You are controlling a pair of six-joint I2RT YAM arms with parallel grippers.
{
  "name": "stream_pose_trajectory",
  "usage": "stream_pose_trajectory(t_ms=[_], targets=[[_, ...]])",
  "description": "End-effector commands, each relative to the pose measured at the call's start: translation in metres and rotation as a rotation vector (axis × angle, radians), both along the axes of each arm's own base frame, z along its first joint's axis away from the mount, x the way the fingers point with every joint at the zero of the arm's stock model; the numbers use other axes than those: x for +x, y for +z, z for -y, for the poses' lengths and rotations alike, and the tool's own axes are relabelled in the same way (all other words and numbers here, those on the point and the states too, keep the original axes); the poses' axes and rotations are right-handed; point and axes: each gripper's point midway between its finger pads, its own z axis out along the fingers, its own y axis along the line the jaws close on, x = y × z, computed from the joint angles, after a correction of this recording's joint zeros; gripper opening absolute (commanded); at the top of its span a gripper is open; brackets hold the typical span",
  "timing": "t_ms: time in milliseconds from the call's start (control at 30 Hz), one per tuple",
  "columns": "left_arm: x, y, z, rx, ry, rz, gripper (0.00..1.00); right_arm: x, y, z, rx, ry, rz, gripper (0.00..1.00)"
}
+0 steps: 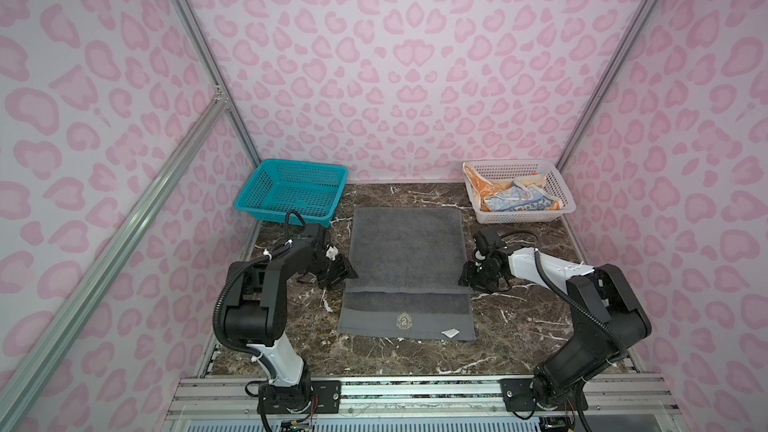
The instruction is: Fold and stack the towels
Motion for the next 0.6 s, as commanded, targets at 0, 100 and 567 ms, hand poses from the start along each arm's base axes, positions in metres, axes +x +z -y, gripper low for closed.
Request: stream_pose_trajectory(t_ms=[0,100,567], targets=[[-0.003,-0.006,0.000,0.023,-0.010,-0.019,0.53,-0.002,-0.006,-0.001,-0.010,-0.005,-0.022,0.48],[-0.003,-0.009,0.001,0.034,-0.014,-0.023,0.51,-0.001,-0.005,-0.001,-0.010,-0.005,-0.020,0.41],[0.016,0.007,0.000,0.051,-0.007,0.024,0.03,0.013,0.023,0.006,-0.074,0.056,0.061,0.23]])
